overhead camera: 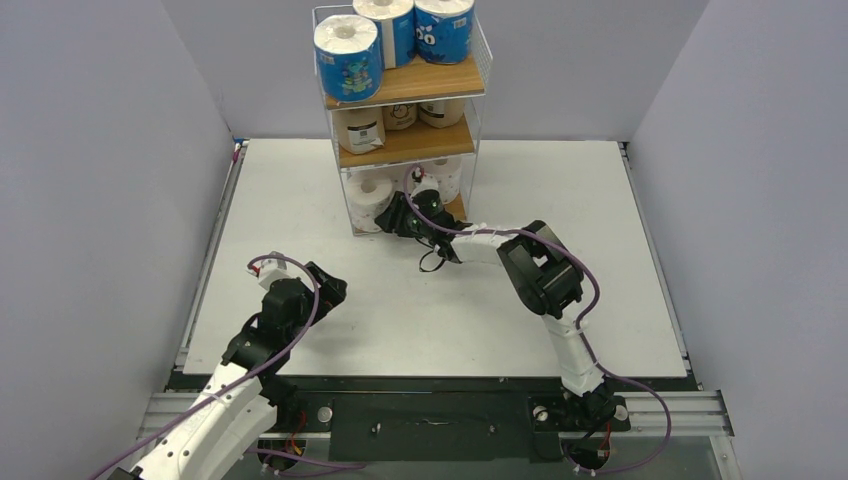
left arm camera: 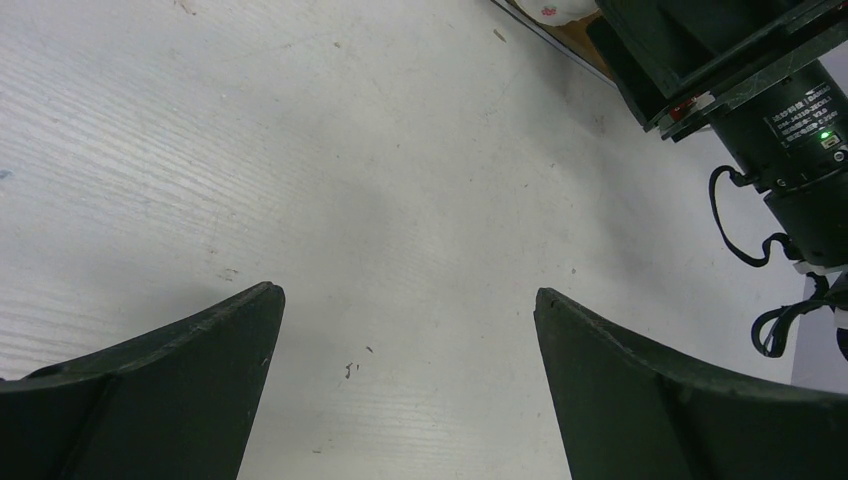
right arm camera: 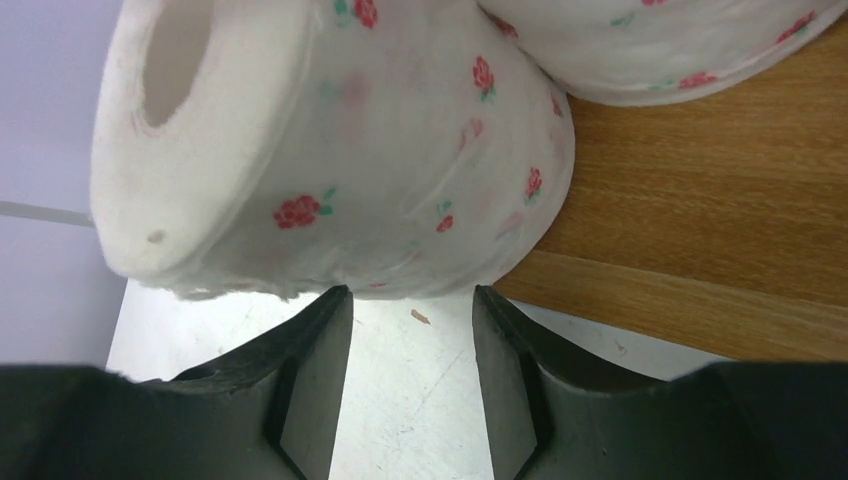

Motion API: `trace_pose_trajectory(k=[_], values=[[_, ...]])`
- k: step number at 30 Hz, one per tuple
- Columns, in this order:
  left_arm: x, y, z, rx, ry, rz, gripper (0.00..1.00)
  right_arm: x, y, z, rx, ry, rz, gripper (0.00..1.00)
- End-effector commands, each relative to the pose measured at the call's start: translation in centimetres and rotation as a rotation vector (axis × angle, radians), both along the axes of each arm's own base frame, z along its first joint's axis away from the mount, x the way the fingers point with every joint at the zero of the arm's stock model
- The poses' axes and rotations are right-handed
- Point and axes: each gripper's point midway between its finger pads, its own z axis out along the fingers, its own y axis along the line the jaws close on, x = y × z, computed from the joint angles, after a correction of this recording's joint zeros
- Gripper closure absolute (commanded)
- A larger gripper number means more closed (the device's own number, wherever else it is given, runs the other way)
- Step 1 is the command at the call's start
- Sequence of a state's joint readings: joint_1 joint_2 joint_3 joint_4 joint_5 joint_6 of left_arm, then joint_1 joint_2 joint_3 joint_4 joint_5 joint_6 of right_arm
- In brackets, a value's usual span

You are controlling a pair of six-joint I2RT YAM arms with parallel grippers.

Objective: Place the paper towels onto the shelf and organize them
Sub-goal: Place the paper towel on the shelf.

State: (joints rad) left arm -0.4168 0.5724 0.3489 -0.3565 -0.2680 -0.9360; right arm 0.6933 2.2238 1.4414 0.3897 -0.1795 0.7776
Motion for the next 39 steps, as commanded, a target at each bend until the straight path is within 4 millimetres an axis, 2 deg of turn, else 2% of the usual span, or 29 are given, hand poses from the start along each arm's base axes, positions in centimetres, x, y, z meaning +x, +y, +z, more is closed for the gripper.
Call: trace_pose_trajectory(k=[1,8,16,19,20,21,22,23,25,28,29,30,31,32,33,34,35,36,37,38,39], values=[[0.4,-0.1,1.0,-0.009,-0.034,-0.006,0.04,0.2,-0.3,3.3,0.047,-0.099,-0.006,0.55],[0.4,-0.3,1.0,-0.021,-0.032,-0.009,0.04,0.8,-0.6,2.6,0.059,-0.077,-0.020,0.58],[0.2,0.1,1.5,-0.016,-0.042,0.002,0.04,2.0,0.3,4.0,0.097,-0.087,-0.023,0.58],[0.2,0.1,1.6,-0.016,-0.044,0.004,0.04,1.9,-0.1,4.1,0.093,-0.088,-0.023,0.58],[0.2,0.2,1.6,-0.014,-0.041,0.008,0.04,1.6,-0.5,3.5,0.085,-0.079,-0.024,0.58],[0.2,0.3,1.5,-0.010,-0.038,0.013,0.04,1.6,-0.9,4.3,0.094,-0.093,-0.028,0.58],[0.2,0.3,1.6,-0.013,-0.040,0.019,0.04,1.0,-1.6,3.3,0.080,-0.077,-0.029,0.57],[0.2,0.5,1.6,-0.009,-0.038,0.027,0.04,0.9,-2.1,4.6,0.093,-0.098,-0.033,0.57],[0.3,0.9,1.7,-0.003,-0.039,0.047,0.03,-0.2,-3.6,5.0,0.076,-0.106,-0.037,0.56],[0.4,1.6,2.2,0.001,-0.046,0.093,0.04,-2.6,-6.2,6.9,0.052,-0.128,-0.036,0.50],[0.5,2.0,2.2,0.013,-0.043,0.115,0.04,-3.8,-7.2,5.9,0.018,-0.105,-0.029,0.48],[0.6,2.1,2.7,0.010,-0.051,0.127,0.04,-4.3,-7.8,8.0,0.026,-0.131,-0.029,0.38],[0.7,2.4,2.8,0.021,-0.049,0.143,0.04,-5.3,-9.0,6.9,-0.023,-0.108,-0.037,0.32],[0.9,2.5,3.2,0.014,-0.057,0.157,0.04,-6.0,-9.9,9.3,-0.013,-0.145,-0.050,0.23],[1.0,3.1,3.4,0.017,-0.057,0.197,0.04,-6.7,-11.4,8.2,-0.064,-0.121,-0.086,0.21],[1.1,3.2,3.5,-0.023,-0.053,0.242,0.04,-7.2,-12.6,10.8,-0.050,-0.160,-0.123,0.19],[1.1,3.8,3.5,-0.020,-0.048,0.281,0.04,-7.5,-14.7,9.8,-0.109,-0.121,-0.208,0.19],[1.2,3.9,3.7,-0.025,-0.052,0.294,0.04,-7.4,-16.8,12.0,-0.113,-0.150,-0.304,0.18],[1.4,4.1,4.1,-0.017,-0.067,0.304,0.04,-8.1,-18.2,11.5,-0.156,-0.102,-0.350,0.18],[1.5,4.3,4.3,-0.008,-0.072,0.307,0.04,-8.2,-20.0,13.2,-0.164,-0.124,-0.425,0.18],[1.7,4.6,4.7,0.004,-0.080,0.328,0.04,-8.9,-21.3,13.0,-0.206,-0.096,-0.455,0.17]])
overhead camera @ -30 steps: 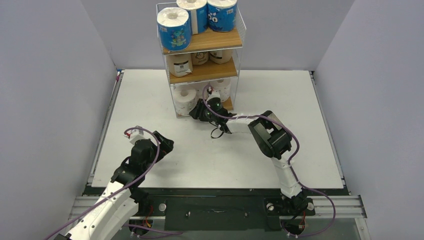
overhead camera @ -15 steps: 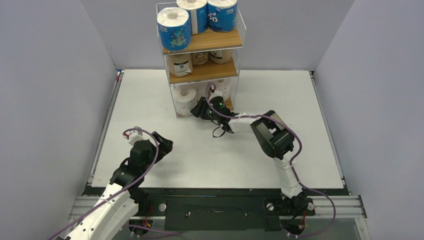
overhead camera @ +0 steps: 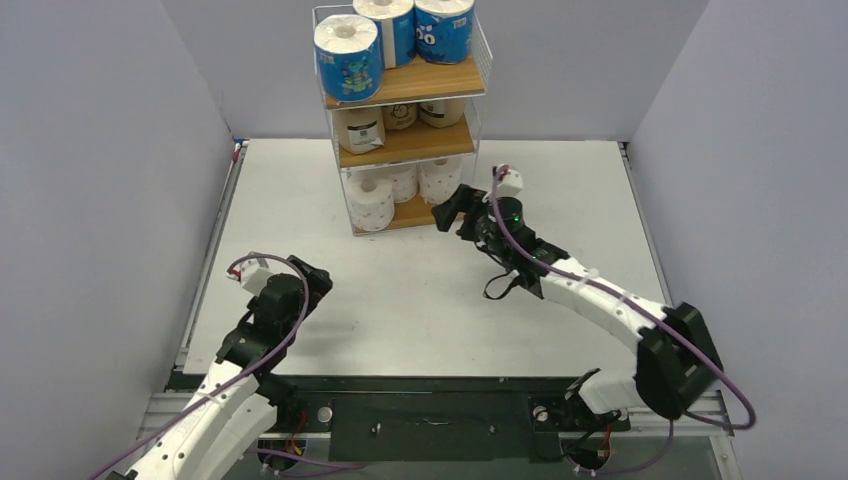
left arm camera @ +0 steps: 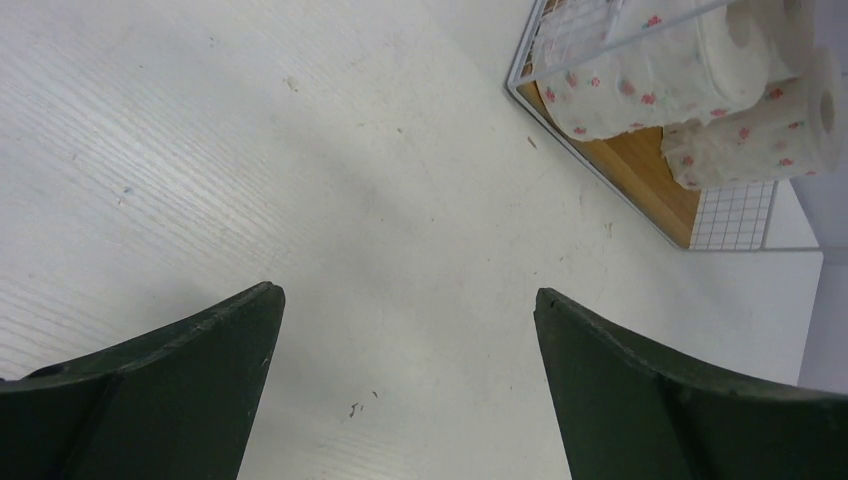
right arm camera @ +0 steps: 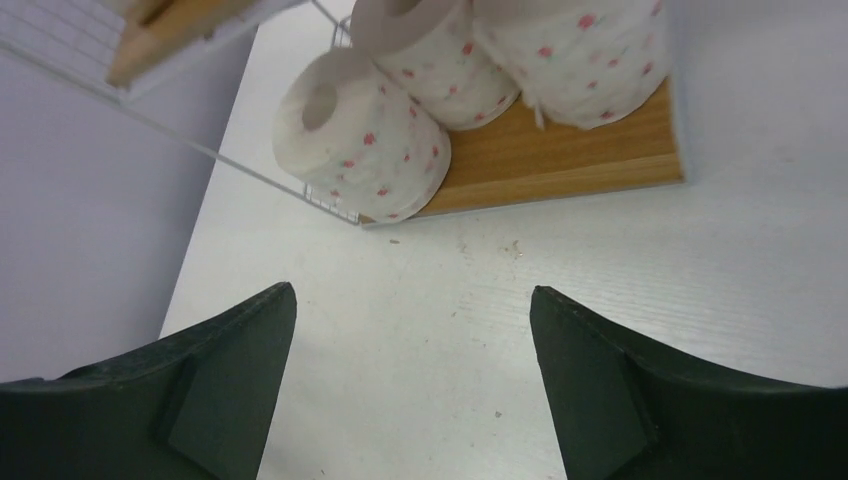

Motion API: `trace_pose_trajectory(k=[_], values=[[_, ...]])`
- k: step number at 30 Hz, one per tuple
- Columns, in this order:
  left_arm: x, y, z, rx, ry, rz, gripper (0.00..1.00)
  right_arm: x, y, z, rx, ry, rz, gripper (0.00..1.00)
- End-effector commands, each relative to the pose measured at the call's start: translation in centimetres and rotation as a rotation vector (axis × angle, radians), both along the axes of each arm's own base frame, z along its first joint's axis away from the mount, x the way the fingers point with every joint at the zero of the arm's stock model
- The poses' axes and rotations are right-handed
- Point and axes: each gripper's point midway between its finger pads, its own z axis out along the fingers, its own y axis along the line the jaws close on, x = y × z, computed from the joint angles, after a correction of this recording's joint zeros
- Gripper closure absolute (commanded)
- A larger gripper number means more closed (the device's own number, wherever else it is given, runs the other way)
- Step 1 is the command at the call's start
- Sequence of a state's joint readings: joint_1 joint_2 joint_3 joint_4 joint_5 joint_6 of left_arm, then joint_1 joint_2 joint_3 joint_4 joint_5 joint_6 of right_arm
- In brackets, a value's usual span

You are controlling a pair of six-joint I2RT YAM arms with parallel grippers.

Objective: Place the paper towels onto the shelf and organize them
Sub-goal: Place the paper towel on the shelf, then reset both arms

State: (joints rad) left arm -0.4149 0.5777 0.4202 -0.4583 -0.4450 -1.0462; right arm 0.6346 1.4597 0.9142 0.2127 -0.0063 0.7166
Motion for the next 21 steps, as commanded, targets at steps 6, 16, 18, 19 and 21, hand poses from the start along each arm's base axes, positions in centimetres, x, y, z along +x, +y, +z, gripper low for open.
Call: trace_pose_trajectory(k=[6,16,18,19,21], values=[[2.6,3.3,4.6,0.173,-0.114,0.138,0.04,-3.1,-15.4,6.6,-0.124,-0.048,-0.609,0.17],[7.1,4.4,7.4,0.576,-0.266,0.016,0.04,-4.8,-28.1,7.6,-0.311,-0.201,-1.024,0.15],[8.4,5.4,7.2,0.618,-0.242,0.035,0.04,-4.6,-30.2,6.9,-0.390,-0.195,-1.055,0.15],[9.1,6.0,6.4,0.615,-0.208,0.035,0.04,-4.7,-30.8,6.3,-0.397,-0.183,-1.067,0.15],[10.1,6.2,5.1,0.575,-0.193,0.008,0.04,-4.5,-31.9,5.7,-0.370,-0.186,-1.077,0.14]])
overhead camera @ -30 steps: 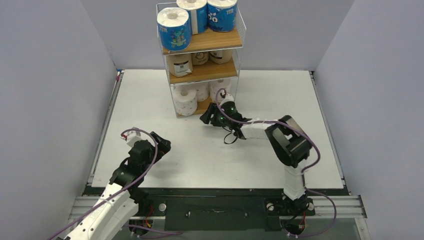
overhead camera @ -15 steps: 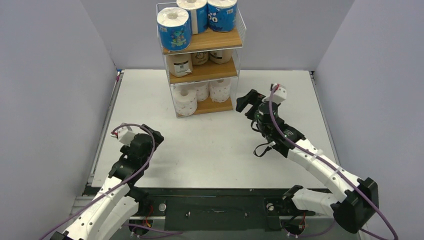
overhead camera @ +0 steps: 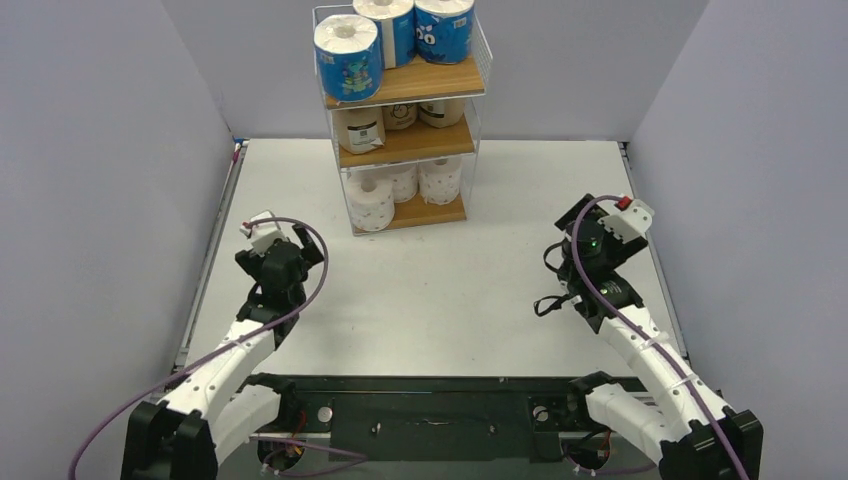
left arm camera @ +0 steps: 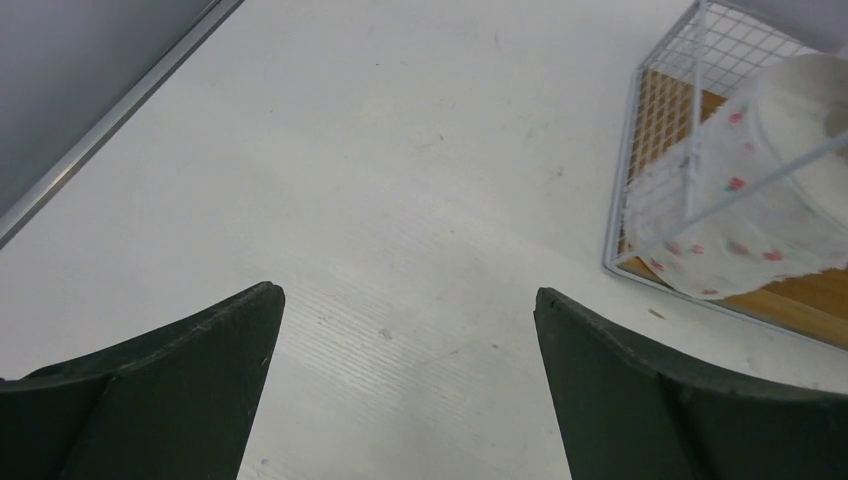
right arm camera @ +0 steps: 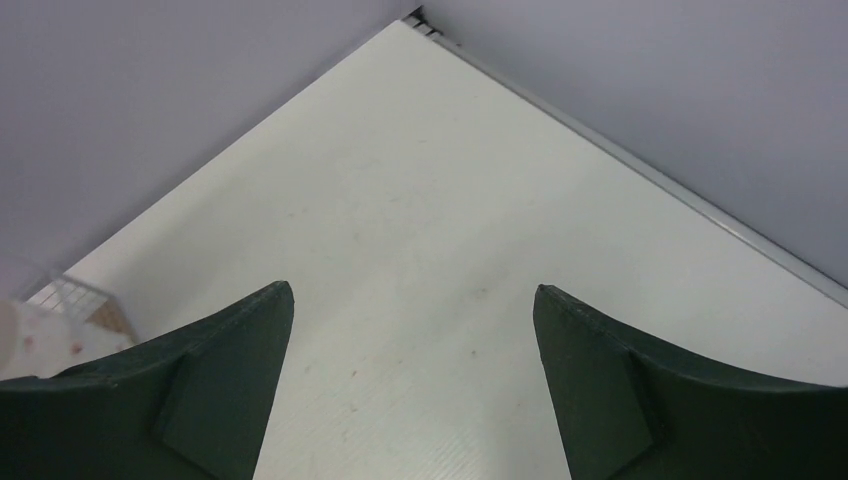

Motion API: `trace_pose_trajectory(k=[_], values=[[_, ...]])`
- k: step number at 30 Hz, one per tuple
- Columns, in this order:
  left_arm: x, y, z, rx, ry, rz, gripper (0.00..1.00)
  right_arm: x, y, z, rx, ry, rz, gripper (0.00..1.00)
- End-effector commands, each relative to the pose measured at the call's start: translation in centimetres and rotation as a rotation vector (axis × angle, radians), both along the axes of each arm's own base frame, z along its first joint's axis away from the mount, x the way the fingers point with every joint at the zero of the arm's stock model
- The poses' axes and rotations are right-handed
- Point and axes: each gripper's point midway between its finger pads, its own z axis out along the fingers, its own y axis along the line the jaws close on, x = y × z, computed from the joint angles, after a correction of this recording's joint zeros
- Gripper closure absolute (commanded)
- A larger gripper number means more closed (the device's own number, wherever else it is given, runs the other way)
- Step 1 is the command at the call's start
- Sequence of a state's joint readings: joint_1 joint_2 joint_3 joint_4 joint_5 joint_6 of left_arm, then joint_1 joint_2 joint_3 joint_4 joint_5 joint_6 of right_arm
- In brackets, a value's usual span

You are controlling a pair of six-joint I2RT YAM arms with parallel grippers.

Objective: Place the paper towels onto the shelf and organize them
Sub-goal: Reset both arms

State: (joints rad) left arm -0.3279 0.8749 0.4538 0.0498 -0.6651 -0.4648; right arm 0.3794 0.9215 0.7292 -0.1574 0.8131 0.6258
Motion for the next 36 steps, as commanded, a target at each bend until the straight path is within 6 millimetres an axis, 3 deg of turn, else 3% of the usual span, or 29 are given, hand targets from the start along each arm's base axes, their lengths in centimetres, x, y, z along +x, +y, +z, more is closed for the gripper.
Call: trace_pose_trajectory(k=[1,5,8,11,13,17,19,24,29,32,36], values=[[3.3,0.9,1.2,0.047,-0.052,-0.060,0.04,0.4,-3.4,0.9,-0.039,-0.071,-0.068,0.14],[4.6,0.3,0.5,0.073,-0.111,-0.139,0.04,0.2,-4.1,-0.9,-0.088,-0.012,-0.075,0.14],[5.5,0.0,-0.8,0.138,-0.098,-0.195,0.04,1.4,-3.6,-2.4,-0.142,0.072,-0.026,0.14],[6.8,-1.8,-3.6,0.182,-0.021,-0.325,0.04,1.8,-4.1,-3.7,-0.156,0.102,-0.055,0.14],[6.7,-1.5,-4.4,0.200,-0.041,-0.324,0.04,2.0,-3.9,-4.3,-0.157,0.077,-0.039,0.13],[6.6,0.4,-3.4,0.246,-0.099,-0.260,0.04,1.7,-4.0,-4.9,-0.200,0.030,-0.019,0.13],[6.7,0.9,-3.9,0.231,-0.105,-0.248,0.04,1.6,-4.5,-4.9,-0.235,0.027,-0.043,0.13],[6.8,0.3,-5.9,0.214,-0.122,-0.335,0.04,2.0,-4.7,-6.2,-0.287,0.014,-0.017,0.13],[6.6,0.6,-5.7,0.205,-0.138,-0.312,0.04,2.5,-5.1,-8.0,-0.318,-0.001,0.004,0.13],[6.5,2.2,-5.7,0.188,-0.137,-0.214,0.04,2.9,-5.2,-9.0,-0.311,-0.005,0.019,0.13],[6.6,2.3,-5.8,0.188,-0.128,-0.207,0.04,4.4,-4.4,-10.5,-0.313,0.011,0.124,0.13]])
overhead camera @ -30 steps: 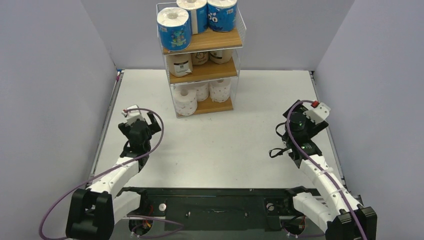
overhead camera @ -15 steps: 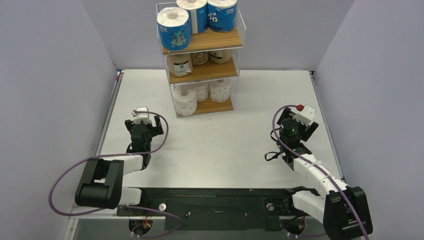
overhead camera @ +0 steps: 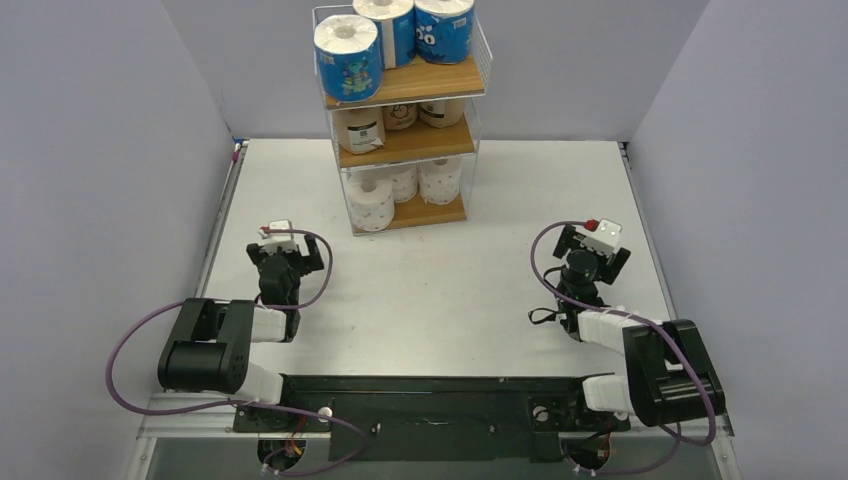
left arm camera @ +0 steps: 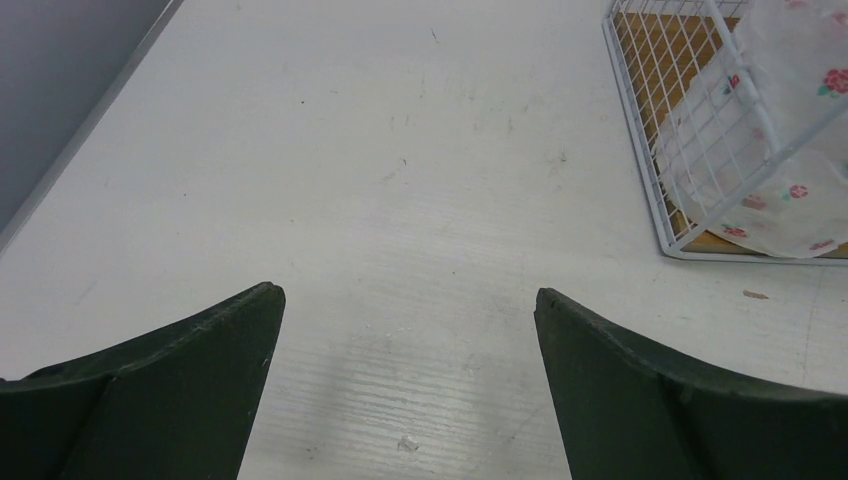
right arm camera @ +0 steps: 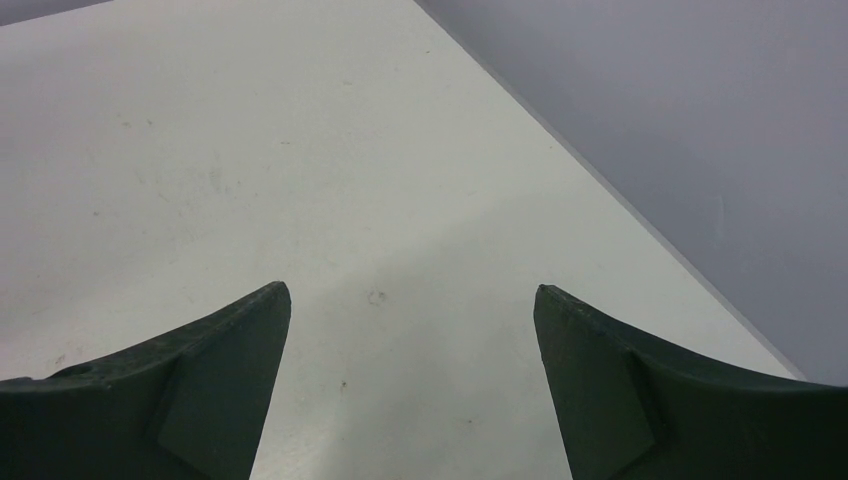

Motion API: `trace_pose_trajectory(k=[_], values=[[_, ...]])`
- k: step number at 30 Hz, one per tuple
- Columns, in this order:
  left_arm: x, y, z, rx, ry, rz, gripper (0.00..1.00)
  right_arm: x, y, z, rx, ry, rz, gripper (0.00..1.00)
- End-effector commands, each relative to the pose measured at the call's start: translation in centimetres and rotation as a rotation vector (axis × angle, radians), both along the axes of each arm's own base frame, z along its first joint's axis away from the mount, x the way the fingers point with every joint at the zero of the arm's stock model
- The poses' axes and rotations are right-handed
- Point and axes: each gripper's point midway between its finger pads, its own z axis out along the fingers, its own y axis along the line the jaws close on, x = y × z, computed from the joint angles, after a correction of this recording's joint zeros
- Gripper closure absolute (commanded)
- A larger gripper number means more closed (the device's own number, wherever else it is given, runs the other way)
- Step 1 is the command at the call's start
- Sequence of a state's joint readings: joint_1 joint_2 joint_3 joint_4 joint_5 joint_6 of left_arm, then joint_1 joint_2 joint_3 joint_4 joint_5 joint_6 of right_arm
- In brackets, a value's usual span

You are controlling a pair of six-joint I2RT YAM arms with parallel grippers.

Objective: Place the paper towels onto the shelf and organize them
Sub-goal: Reset both arms

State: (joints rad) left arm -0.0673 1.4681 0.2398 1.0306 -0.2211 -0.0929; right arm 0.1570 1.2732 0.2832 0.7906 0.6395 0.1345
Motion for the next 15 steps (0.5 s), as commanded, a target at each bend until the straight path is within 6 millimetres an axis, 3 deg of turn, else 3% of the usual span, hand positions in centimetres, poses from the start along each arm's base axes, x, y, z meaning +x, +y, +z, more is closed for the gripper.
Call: trace_pose_trajectory(k=[1,7,15], values=[[0.9,0.7,2.0,-0.018,-0.081,0.040,0.04,2.6,0.8,1.3,0.029,-0.086,0.122,0.13],[0.9,0.7,2.2,-0.016,-0.084,0.043,0.04,3.2,0.0,1.1,0.070,-0.081,0.118,0.12],[1.0,-0.1,2.1,-0.007,-0.077,-0.009,0.04,2.7,1.1,0.7,0.035,-0.104,0.201,0.12]])
